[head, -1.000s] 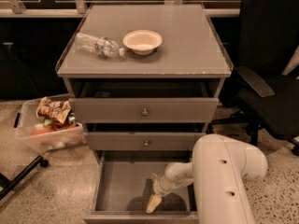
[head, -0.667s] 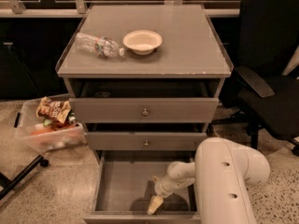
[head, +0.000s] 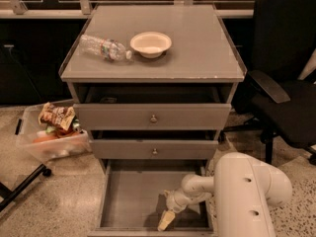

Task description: Open bottom drawer

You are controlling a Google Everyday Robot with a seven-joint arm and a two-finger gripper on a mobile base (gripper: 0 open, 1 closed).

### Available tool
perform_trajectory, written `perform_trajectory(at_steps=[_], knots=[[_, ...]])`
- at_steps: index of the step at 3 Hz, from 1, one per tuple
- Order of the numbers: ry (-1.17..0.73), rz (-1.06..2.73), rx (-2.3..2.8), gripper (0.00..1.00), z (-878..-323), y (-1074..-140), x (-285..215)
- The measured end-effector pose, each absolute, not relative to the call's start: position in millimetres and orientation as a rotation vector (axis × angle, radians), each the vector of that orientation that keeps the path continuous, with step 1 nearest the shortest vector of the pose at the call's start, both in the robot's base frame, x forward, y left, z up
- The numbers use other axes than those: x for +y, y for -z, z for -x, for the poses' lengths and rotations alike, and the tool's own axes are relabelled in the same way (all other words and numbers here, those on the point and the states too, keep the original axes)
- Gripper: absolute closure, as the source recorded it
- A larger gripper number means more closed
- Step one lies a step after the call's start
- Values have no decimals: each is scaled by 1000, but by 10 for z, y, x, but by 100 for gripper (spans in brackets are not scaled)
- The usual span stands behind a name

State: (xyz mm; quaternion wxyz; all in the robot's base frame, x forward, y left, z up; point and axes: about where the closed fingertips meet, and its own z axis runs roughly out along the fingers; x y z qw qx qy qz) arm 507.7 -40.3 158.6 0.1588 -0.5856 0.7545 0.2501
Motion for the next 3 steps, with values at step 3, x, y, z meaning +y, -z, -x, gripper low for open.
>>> perform_trajectory(at_steps=[3], knots=[[-823, 1664, 2127, 0, -4622, -1584, -475]])
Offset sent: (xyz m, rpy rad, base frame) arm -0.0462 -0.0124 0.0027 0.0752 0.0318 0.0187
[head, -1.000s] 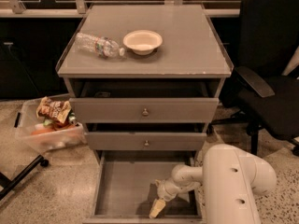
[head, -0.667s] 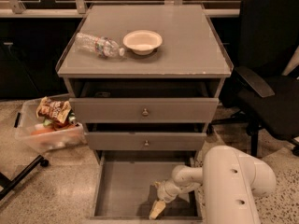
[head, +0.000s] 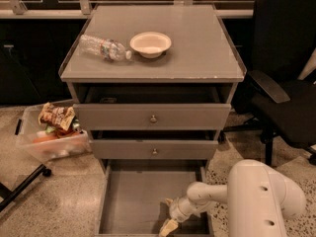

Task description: Open bottom drawer

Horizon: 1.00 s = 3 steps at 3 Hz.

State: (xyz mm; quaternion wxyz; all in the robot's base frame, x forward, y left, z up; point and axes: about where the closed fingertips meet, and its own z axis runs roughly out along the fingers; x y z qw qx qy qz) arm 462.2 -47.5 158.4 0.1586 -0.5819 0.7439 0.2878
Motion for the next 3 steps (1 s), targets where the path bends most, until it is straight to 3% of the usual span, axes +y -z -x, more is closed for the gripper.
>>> perform_trajectory(at_steps=[3], knots=[[-806, 1607, 2051, 0, -4387, -2062, -588]])
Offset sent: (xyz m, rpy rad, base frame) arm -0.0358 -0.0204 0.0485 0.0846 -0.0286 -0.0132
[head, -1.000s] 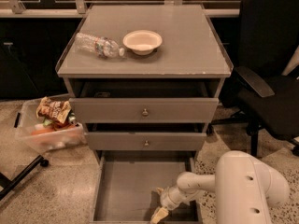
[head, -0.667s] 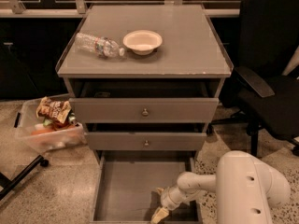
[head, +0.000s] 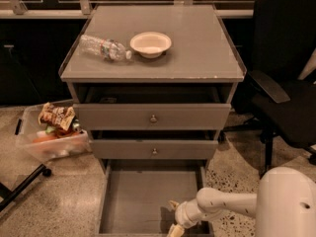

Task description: Open bottom drawer

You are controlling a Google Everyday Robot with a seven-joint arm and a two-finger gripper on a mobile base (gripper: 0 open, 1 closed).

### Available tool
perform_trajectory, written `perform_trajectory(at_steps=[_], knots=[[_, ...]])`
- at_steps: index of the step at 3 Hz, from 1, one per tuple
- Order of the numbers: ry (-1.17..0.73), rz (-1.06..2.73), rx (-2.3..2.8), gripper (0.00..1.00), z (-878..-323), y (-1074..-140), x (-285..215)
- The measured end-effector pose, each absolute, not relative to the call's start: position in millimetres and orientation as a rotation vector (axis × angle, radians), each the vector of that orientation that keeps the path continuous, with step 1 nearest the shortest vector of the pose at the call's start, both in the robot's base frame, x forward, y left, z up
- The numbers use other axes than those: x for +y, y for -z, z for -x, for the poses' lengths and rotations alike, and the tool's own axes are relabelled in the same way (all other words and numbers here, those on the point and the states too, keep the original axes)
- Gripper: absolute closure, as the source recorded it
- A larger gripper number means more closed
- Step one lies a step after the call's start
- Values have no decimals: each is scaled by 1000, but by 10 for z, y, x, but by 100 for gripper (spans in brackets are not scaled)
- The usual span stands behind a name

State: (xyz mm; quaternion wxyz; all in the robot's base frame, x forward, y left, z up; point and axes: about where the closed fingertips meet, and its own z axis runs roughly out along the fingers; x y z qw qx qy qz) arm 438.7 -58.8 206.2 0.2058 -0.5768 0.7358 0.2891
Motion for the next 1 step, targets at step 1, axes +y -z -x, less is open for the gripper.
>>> perform_trajectory(at_steps=[1], knots=[[-773, 1591, 2016, 0, -4370, -2263, -579]])
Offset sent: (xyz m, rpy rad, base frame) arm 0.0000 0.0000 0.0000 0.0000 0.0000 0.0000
